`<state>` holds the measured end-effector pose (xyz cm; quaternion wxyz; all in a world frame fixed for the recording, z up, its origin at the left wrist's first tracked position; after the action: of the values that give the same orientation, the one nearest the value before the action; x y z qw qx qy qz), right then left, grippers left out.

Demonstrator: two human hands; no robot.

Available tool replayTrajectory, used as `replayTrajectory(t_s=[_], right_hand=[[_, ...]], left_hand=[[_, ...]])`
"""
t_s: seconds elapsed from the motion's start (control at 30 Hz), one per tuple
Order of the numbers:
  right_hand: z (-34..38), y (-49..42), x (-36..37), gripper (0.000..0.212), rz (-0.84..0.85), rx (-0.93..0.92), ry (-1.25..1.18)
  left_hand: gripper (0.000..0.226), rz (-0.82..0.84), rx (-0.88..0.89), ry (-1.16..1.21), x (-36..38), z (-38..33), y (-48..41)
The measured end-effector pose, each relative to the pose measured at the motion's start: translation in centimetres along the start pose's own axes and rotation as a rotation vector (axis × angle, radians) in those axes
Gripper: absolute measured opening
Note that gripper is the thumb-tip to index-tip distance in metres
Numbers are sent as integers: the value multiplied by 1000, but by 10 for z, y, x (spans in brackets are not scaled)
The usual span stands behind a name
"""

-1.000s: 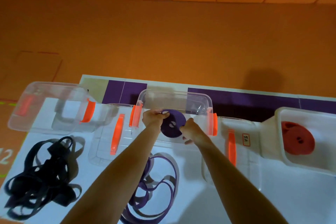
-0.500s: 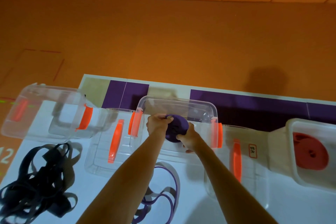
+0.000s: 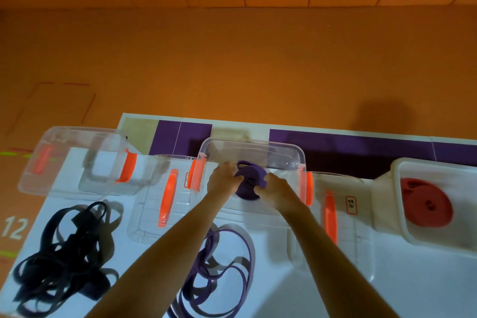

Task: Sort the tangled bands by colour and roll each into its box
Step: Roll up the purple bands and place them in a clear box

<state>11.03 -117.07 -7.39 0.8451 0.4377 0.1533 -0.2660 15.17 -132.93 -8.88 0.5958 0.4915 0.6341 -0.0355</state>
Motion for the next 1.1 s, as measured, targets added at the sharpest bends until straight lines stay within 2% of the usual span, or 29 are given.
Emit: replayTrajectory(t_s=[0.07,0.23,0.33,0.4,0.47,0.53,0.57,0.63,0.7,0.83,0.93,0.97,1.1], right_hand=[[17,22,-18,42,-102,-120,32],[41,107,-28,25,-363,-430,39],[35,146,-5,22,-470,-458,86],[26,162,20,22,-474,-427,91],[16,175,55,25,-426,-388,94],[1,177,92,25,-399,-355,136],[-12,176,110,25,-383,-270,118],[-44,171,146,44,-309,-16,-20],[-59,167,177,56,-288,108,-158],[-68,158,191,44,-430,228,-235],[-69,157,204,13,-389,287,-312],[-68,160,207,10,-376,299,-334],[-54,180,202,19,-423,247,-348]], left_hand=[[23,-75,141,-103,-24,-12,29],[15,-338,400,-181,-90,-12,129],[11,-442,437,-158,-107,21,179],[6,-454,420,-142,-103,51,202],[2,-419,385,-124,-90,86,215],[11,-292,306,-140,-66,124,218],[16,-234,279,-162,-52,142,220],[21,-126,244,-178,-27,174,228],[21,-12,213,-120,-7,200,238],[21,50,238,-71,9,229,254],[20,54,252,18,11,241,265],[20,65,253,46,13,243,267],[19,136,272,243,19,231,270]])
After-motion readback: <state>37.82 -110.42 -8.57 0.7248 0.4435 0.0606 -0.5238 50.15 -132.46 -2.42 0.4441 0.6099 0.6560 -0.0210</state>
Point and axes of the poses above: each hand's wrist, its own y-axis away from the middle knuckle, its own x-axis out of the palm, z = x × y, the point moved 9 cm from there along -y, towards the middle knuckle, and after that the axes turned 3 degrees about -x, right-handed, at the moved point
